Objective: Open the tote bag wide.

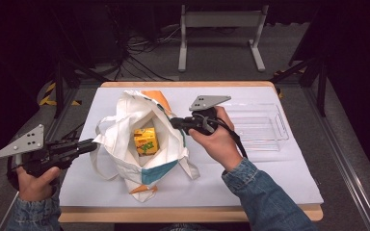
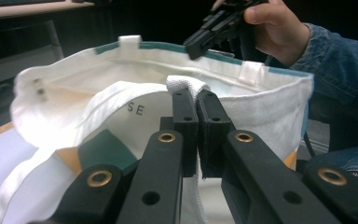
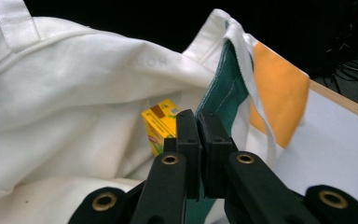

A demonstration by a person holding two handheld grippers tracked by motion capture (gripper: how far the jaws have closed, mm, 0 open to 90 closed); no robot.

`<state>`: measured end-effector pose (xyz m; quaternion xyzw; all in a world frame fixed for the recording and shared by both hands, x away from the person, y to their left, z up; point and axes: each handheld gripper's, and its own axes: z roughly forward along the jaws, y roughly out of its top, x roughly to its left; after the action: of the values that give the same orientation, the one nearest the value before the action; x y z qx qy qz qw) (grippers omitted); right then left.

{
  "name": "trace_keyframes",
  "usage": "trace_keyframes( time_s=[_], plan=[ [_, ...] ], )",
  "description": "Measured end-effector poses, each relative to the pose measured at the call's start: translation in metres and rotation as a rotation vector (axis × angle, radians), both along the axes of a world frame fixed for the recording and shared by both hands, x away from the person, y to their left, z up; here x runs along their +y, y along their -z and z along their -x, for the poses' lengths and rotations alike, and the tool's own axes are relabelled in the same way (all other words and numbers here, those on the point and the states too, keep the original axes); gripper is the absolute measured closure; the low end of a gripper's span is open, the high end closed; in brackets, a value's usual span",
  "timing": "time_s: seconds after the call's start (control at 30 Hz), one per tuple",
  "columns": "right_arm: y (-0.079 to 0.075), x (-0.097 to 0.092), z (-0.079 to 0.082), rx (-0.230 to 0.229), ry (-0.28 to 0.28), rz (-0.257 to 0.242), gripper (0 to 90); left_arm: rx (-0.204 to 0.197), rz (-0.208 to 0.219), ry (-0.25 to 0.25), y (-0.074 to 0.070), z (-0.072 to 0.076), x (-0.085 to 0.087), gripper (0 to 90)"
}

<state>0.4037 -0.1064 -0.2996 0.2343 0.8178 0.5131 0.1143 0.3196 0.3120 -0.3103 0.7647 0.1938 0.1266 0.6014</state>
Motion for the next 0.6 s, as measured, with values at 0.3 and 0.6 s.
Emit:
trace_keyframes(
  time_s=[0.3, 0.6],
  plan=[
    [0.016, -0.039, 0.003, 0.023, 0.075, -0.021, 87.8, 0.017, -0.022, -0.019, 0.005, 0.001, 0.006, 87.5],
    [0.031, -0.058, 0.006, 0.038, 0.117, 0.012, 87.9, 0.032, -0.019, -0.016, 0.009, 0.001, 0.010, 87.5]
  ],
)
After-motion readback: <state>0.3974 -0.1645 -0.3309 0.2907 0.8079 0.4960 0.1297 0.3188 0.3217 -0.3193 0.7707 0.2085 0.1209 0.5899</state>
